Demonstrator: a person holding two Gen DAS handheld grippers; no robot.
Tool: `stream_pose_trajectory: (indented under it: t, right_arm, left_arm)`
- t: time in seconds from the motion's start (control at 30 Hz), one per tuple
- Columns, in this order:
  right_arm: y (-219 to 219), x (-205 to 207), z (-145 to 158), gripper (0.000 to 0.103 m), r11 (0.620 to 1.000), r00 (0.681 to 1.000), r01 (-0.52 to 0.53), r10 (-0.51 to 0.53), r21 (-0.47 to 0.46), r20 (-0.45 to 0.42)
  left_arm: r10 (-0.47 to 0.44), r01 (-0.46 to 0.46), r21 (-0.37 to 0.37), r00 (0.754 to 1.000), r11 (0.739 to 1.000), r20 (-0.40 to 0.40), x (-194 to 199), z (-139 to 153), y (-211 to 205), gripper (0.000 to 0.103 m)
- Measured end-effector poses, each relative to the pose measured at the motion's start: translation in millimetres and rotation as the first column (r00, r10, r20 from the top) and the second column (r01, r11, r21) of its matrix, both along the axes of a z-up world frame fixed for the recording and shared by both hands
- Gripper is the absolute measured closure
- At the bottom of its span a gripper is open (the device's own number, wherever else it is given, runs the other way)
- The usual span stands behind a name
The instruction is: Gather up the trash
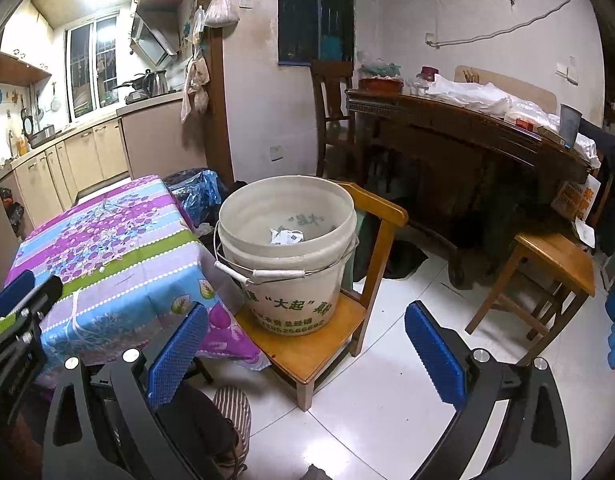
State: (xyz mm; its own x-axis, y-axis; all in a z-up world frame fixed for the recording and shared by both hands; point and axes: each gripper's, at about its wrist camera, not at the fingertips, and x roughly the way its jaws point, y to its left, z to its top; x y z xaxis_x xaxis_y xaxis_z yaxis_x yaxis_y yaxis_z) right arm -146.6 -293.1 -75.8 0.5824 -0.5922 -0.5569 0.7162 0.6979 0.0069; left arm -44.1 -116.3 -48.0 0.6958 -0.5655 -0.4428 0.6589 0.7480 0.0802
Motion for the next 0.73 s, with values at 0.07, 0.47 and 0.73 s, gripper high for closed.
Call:
stream_pose_trajectory:
  t: [0.07,0.47,0.73]
  right_arm:
    - [0.1,0.2,-0.2,0.005,1.000,1.000,0.001,-0.001,0.001,0.000]
    - [4.0,0.5,-1.2,0.005,1.000,1.000,0.008,-0.008,0.006,0.010]
    - [4.3,-1.0,3.2,0.005,1.000,1.000,0.007,-0.007,0.009,0.015]
  left_arm:
    - [-0.019,0.019,0.001,1.000,1.000,-0.004,-1.5,0.7,-1.7,0.028]
    - [-0.069,0.069,-0.035,0.998,0.997,-0.009,-7.9,-2.5,-2.4,0.018]
    - [-0.125,0.127,-0.057,0.992,0.990,0.034,-19.6,6.4,-3.1,0.005]
